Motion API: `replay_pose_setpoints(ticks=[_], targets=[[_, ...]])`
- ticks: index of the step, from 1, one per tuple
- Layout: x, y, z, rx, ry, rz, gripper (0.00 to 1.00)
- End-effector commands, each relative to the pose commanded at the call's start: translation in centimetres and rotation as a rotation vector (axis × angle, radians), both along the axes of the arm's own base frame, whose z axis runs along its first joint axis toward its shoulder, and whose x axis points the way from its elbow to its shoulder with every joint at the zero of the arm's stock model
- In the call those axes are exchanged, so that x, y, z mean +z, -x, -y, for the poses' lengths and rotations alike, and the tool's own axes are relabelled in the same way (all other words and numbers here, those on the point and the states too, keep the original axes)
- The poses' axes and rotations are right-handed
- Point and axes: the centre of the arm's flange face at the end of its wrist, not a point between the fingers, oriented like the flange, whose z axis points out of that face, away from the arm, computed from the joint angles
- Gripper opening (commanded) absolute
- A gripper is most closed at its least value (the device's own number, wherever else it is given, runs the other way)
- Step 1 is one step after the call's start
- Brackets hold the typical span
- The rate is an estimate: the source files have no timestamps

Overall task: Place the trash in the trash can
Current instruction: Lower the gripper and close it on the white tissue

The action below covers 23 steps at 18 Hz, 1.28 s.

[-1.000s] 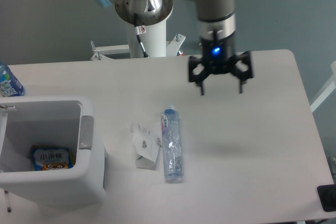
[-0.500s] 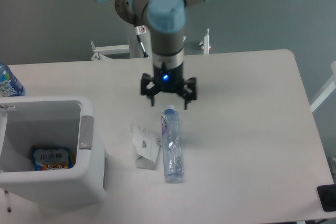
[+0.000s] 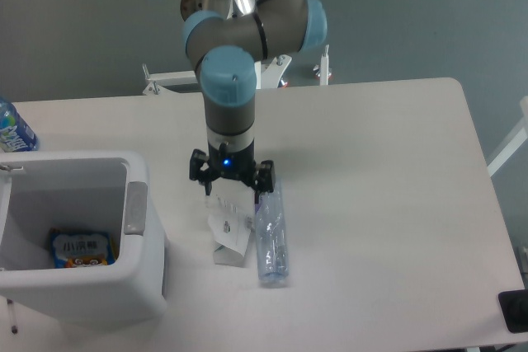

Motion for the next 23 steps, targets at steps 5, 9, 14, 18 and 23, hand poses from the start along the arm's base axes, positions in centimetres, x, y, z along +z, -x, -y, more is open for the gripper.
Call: replay_pose_setpoints(ticks=[5,9,14,18,23], targets=[[-1.4,0.1,-1.6,0.017,0.01,0.014,1.0],[-2.8,-0.8,-2.5,-0.002,0.025,0.027,1.0],[-3.4,-0.7,-3.0,-0.003,0.03,0.029,0.85],[-2.9,-0.8,-3.0,-0.006,0.024,0.021,0.21],[-1.7,-0.8,-2.9,-0.004,0.009,0.008,0.0]])
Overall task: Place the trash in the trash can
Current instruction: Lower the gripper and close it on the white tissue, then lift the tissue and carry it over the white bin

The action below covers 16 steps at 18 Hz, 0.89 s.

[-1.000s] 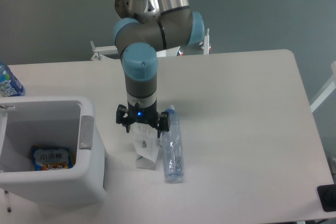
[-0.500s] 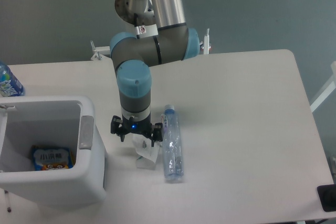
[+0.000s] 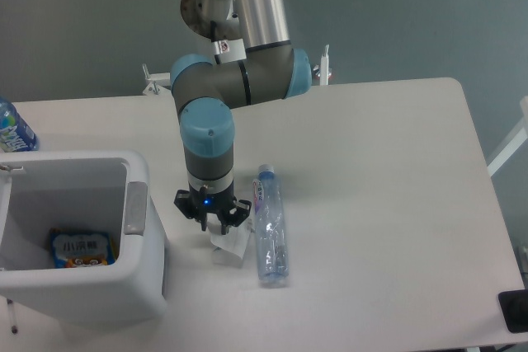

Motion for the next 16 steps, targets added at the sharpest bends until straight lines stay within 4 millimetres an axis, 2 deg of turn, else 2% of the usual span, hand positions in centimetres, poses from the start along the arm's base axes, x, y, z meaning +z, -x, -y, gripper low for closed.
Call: replay_pose_setpoints(ticks=[3,6,8,10,12,14,16], targets=[[1.1,0.2,0.1,-0.006,-0.019,-0.009,0.0],[3.2,0.8,0.4,0.002,-0.05,-0.03,0.0],[4.2,1.8,0.6,0.016,-0.066,-0.042,0.0],[6.8,2.6,0.4,0.023,-0.115,-0.061,0.0],[8.6,4.1,0.8,0.044,-0.164,-0.056,0.0],[11.5,4.7,1.6,0.055,-0.22,-0.066,0.0],[14.4,6.2,2.4,0.076,-0.285,-0.074,0.0]])
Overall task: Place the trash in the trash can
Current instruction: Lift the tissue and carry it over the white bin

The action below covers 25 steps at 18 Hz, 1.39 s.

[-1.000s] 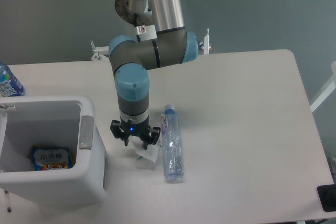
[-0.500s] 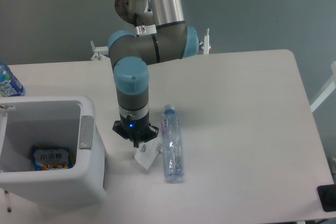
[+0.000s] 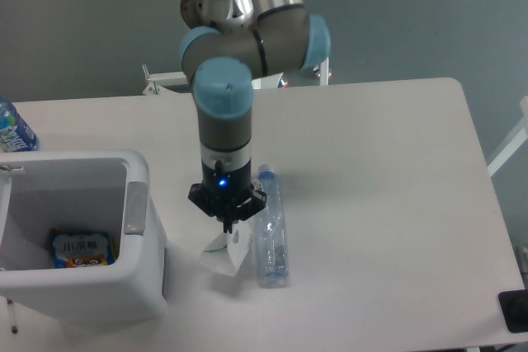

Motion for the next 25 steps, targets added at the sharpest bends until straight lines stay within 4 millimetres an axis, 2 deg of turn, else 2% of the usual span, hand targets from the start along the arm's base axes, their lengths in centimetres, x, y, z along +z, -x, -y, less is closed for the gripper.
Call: replay_pose_setpoints(ticks=[5,8,14,17,18,20,23,25], targets=[[9.1,4.3,3.4,0.043,-0.226,0.007,0.0],[12.6,5.1,5.2,0.09,-0.293,-0.001,0.0],[18.8,4.5,4.3,0.192,-0.447,0.096,0.0],[20.1,1.9,3.6,0.179,-0.501,0.184,0.0],[19.9,1.0,3.1,0.174,-0.499,0.202,0.0],[19.5,-2.1,1.2,0.12,-0.488,0.227,0.0],[18.5,-4.4,-0.5,0.085,-0.469,0.259,0.0],[17.7,-6.8,-2.5,0.037,-0.453,0.28,0.0]])
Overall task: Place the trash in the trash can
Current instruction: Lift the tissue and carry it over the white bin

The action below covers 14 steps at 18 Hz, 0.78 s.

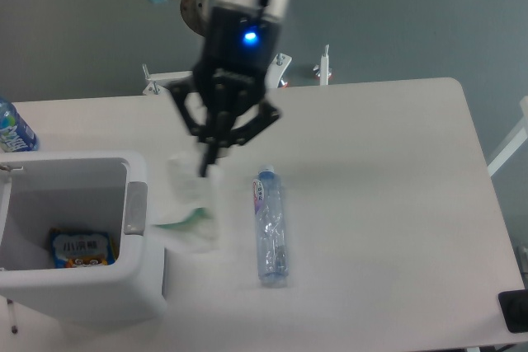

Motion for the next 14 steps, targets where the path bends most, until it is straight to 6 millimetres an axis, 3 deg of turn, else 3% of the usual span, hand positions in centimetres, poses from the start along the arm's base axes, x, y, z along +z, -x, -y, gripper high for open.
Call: replay_pose_setpoints(ticks=[6,12,13,14], targets=[[-2.0,-5.7,-2.8,-0.108,0.027,0.021,0.0],[-3.8,-7.6,-4.5,-0.16,0.049,0.024,0.0],[-4.0,-7.6,-4.6,-0.165,0.048,0.021,0.29],[-4.2,-7.7,-4.6,-0.183,0.048,-0.006,0.67]])
